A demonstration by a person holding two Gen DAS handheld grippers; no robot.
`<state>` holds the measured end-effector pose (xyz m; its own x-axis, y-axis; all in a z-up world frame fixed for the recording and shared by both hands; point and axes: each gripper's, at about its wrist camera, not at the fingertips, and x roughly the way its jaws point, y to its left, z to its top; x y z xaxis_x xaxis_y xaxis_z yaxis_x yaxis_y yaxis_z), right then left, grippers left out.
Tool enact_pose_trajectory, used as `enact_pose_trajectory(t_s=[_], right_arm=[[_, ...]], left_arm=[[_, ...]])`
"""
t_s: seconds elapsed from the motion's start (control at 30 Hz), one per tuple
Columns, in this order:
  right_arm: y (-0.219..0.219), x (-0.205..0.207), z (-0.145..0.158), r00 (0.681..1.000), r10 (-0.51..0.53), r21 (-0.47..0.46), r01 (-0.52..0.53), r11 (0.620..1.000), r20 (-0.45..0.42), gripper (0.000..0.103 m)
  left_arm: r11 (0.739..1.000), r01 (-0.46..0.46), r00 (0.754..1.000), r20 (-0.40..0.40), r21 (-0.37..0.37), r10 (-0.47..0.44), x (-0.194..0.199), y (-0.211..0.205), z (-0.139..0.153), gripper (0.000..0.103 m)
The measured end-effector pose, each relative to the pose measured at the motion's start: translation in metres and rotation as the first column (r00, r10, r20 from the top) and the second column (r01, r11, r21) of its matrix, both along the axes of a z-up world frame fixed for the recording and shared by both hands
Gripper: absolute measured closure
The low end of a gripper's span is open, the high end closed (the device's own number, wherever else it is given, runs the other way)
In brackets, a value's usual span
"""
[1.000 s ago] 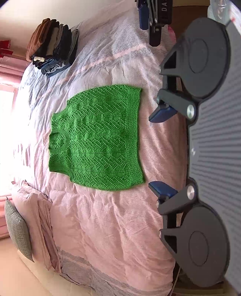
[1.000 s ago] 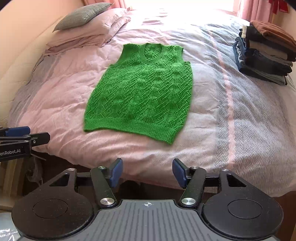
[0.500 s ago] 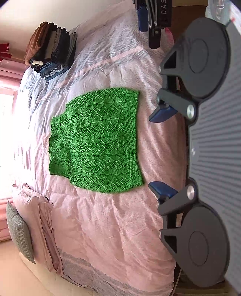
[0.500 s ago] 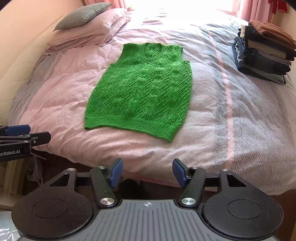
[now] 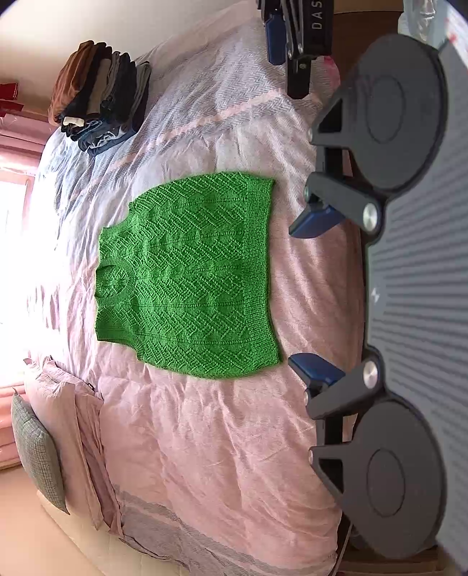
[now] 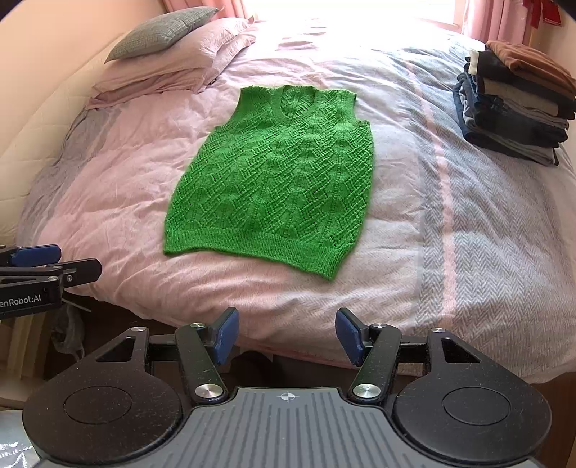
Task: Fold clothes
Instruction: 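Pull back both grippers from the flattened vest, then grasp the vest hem with the left gripper while the right gripper grasps the shoulder, fold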
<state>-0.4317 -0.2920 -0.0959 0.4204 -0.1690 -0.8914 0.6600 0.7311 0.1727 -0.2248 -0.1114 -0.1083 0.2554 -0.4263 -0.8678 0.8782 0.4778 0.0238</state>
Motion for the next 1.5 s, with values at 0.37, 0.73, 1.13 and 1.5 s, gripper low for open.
enact_pose_trajectory(t_s=[0.37, 0.73, 1.13, 1.5], right_arm=[[-0.016, 0.009, -0.005, 1.0, -0.003, 0.02, 0.004, 1.0, -0.011, 0.047], [-0.054, 0.063, -0.022, 0.998, -0.031, 0.076, 0.035, 0.997, -0.052, 0.047], [-0.128, 0.141, -0.053, 0.981, -0.165, 0.096, 0.175, 0.98, -0.107, 0.047], [-0.185, 0.166, -0.095, 0.962, -0.233, 0.097, 0.248, 0.964, -0.144, 0.047]], left_arm=[[1.0, 0.003, 1.0, -0.013, 0.02, -0.003, 0.011, -0.018, -0.006, 0.036], [0.998, 0.029, 0.999, -0.048, 0.064, -0.026, 0.071, -0.071, -0.023, 0.035], [0.987, 0.126, 0.989, -0.086, 0.102, -0.117, 0.185, -0.153, -0.054, 0.033], [0.973, 0.207, 0.973, -0.124, 0.102, -0.194, 0.265, -0.222, -0.098, 0.033]])
